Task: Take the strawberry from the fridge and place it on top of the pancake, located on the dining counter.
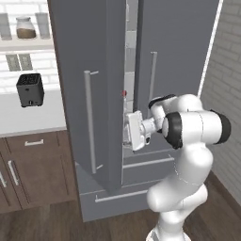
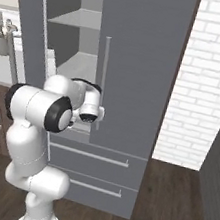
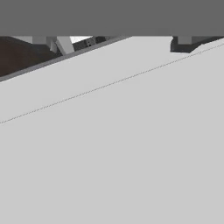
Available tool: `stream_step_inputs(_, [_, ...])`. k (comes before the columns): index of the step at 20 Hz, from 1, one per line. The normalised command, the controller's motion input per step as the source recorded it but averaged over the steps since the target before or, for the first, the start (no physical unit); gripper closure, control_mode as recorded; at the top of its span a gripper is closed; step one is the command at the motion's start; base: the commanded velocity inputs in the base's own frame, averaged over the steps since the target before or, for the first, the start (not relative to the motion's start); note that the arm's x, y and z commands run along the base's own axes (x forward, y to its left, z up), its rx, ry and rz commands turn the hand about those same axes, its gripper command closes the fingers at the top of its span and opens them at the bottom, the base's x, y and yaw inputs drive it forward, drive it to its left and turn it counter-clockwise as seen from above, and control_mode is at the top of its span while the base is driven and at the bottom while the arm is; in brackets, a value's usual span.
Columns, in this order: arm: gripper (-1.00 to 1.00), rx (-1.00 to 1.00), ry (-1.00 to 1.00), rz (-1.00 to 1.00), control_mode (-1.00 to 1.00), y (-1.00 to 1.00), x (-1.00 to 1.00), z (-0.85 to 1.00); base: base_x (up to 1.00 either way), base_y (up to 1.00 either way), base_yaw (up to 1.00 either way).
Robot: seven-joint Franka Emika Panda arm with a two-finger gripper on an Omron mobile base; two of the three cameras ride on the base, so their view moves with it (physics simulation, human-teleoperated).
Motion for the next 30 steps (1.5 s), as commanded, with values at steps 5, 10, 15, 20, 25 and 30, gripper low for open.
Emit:
stream_step_inputs(5, [-1.00, 0.00, -0.01, 0.00, -1.00, 0.87, -0.62, 0.00, 0.00, 0.00, 0.00])
stream_step_inputs(10, [-1.00, 0.00, -0.02, 0.00, -1.00, 0.95, -0.32, 0.00, 0.00, 0.00, 0.00])
stream_step_inputs(15, [-1.00, 0.00, 0.00, -0.01, -1.00, 0.88, -0.03, 0.00, 0.00, 0.00, 0.00])
stream_step_inputs(20, [-1.00, 0.00, -0.01, -0.04, -1.00, 0.67, 0.00, 0.00, 0.00, 0.00, 0.00])
stream_step_inputs(25, [-1.00, 0.00, -0.01, -0.04, -1.00, 0.14, 0.00, 0.00, 0.00, 0.00, 0.00])
stream_step_inputs(30, [-1.00, 0.00, 0.00, -0.01, -1.00, -0.69, 0.02, 0.05, 0.00, 0.00, 0.00])
